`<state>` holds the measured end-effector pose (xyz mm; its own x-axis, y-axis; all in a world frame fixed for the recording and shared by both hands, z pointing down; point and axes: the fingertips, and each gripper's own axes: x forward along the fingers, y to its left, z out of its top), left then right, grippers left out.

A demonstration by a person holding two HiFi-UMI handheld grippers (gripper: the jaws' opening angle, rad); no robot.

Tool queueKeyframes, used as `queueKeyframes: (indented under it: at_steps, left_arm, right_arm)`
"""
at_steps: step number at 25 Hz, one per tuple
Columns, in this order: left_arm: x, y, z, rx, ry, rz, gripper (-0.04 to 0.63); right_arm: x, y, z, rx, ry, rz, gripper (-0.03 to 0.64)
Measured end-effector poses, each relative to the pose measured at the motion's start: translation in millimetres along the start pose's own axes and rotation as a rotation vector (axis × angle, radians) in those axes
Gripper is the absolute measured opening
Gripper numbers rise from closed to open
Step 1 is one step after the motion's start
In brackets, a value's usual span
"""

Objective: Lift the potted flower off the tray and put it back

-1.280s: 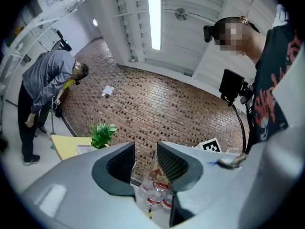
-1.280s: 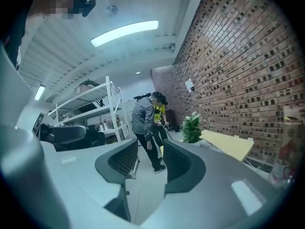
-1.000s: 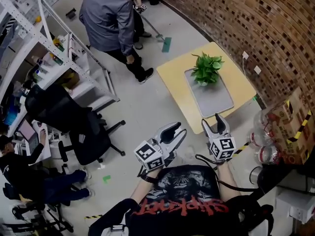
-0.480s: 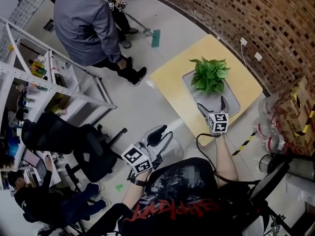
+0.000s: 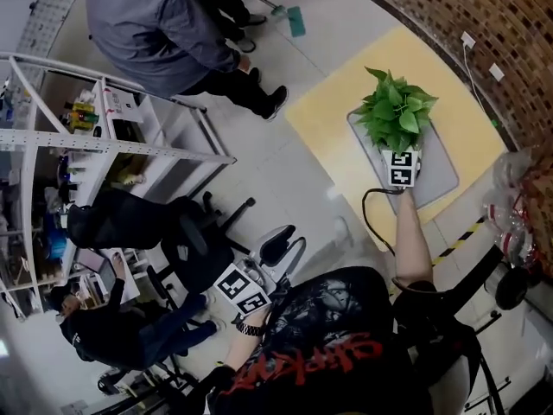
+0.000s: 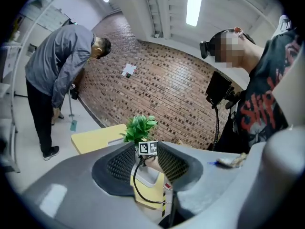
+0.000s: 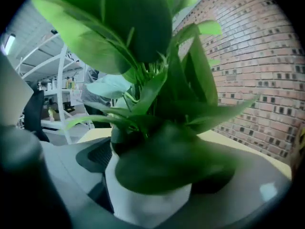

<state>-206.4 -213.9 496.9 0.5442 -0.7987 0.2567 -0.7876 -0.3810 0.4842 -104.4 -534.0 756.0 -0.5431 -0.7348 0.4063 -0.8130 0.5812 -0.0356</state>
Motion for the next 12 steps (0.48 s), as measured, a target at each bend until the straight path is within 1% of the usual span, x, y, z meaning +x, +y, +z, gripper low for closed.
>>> queueKeyframes:
  at_steps: [1,2,3,4,5,6,7,8,9,10,11,12]
  left_arm:
    - [-1,1,2,0.004,-0.006,0.004,0.14]
    - [-1,1,5,0.008,-0.012,0.006,0.14]
    - [-1,2,6,0.009,-0.017,0.007,0.14]
    - [-1,2,7,0.008,-0.022,0.006,0.14]
    - [0,3,8,0.005,-0.025,0.003,0.14]
    - [1,4,7,0.001,-0.027,-0.003,0.14]
    - [2,6,7,-0.005,-0.027,-0.009,0.14]
    - [3,7,6,-0.008,-0.024,-0.015,0.14]
    - [3,7,5,-0.008,-0.018,-0.02,0.14]
    - [3,7,5,-0.005,-0.011,-0.022,0.14]
    - [2,9,5,0.0,-0.005,-0.023,0.14]
    - [4,14,7,0.002,-0.005,-0.022,0.14]
  right_arm:
    - [-1,-1,-1,0.005,-0.004,-0.014,0.49]
    - [-4,-3,-1,0.018,-0.015,-0.029,0.419]
    - [-8,-6,0,0.034,-0.028,-0.046,0.317]
    - [-13,-9,-1,0.048,-0.034,-0.061,0.075]
    - [-16,-11,-4,0.062,-0.029,-0.063,0.053]
    - [-16,-11,-10,0.074,-0.012,-0.05,0.1]
    - [-16,-9,-15,0.082,0.009,-0.026,0.181]
    - [-18,-5,-17,0.079,0.029,0.003,0.29]
    - [-24,-1,-11,0.061,0.041,0.033,0.417]
    - [-32,1,1,0.025,0.042,0.056,0.537]
    - [-40,0,17,-0.006,0.036,0.071,0.561]
    - [-42,-6,31,0.0,0.033,0.081,0.544]
